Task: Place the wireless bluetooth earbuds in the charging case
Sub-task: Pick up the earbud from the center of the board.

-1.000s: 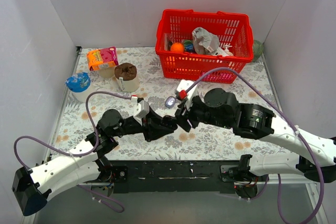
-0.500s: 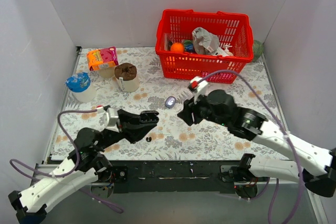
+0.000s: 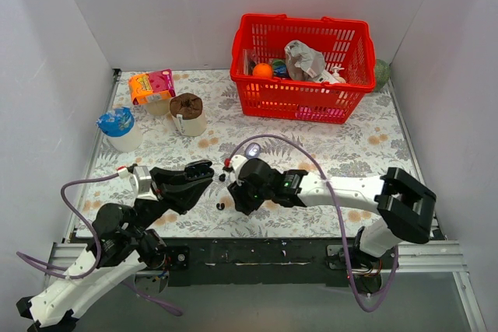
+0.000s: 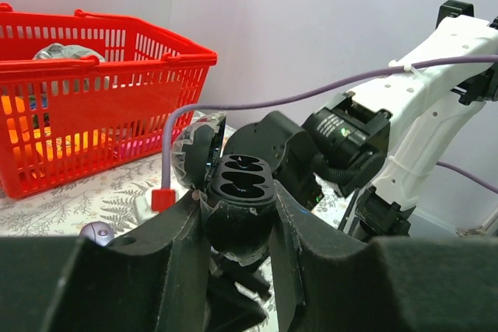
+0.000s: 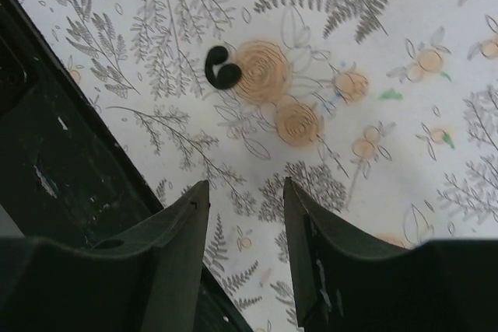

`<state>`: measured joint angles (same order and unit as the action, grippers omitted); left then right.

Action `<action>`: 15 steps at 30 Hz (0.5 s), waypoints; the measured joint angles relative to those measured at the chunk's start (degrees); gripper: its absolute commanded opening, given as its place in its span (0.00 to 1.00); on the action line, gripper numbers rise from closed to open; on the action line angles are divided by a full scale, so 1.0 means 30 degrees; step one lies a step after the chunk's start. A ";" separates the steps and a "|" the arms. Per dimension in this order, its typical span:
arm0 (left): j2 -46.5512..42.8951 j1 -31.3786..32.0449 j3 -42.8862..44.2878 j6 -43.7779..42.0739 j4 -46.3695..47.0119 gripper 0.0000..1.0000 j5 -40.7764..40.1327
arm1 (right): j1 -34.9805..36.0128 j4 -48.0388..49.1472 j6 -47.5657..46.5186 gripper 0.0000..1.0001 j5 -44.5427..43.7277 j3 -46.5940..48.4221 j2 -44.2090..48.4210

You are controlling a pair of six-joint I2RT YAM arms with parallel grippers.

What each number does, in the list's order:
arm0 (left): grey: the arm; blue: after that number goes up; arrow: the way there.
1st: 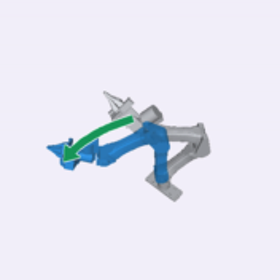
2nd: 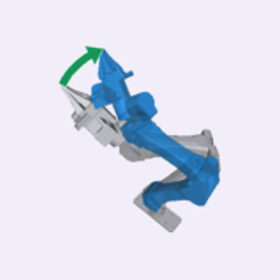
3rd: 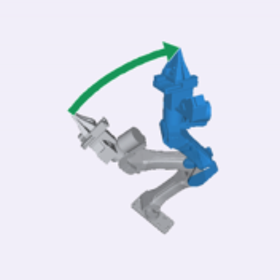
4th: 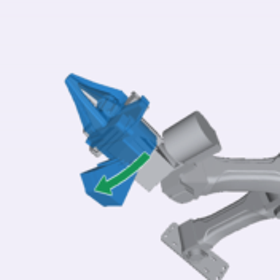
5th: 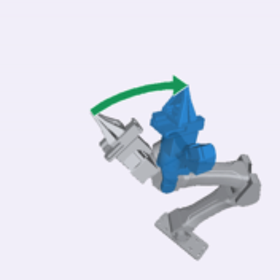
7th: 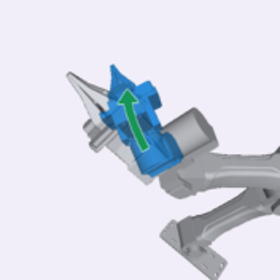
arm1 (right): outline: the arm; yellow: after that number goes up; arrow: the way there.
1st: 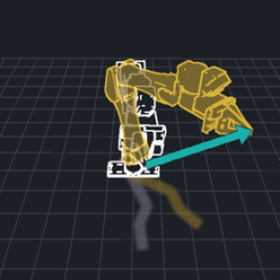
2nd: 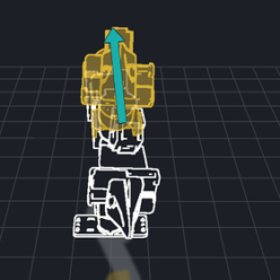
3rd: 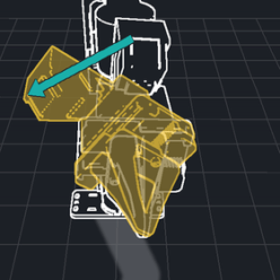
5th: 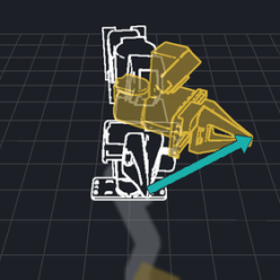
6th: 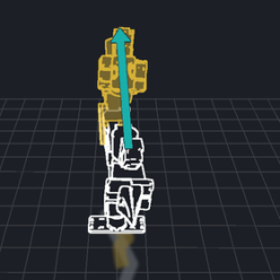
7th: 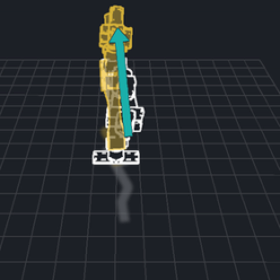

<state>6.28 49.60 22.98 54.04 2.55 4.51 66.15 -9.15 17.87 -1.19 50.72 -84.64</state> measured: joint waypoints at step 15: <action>-0.1792 0.0000 0.1260 -0.0357 -0.2856 0.00 -0.1508 | 0.1122 0.2069 -0.2601 0.37 0.1982 0.3271 -0.4758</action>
<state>0.91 49.60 26.76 52.97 -6.02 -0.01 69.52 -2.94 10.07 4.75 60.53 -98.91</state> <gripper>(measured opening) 0.296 0.369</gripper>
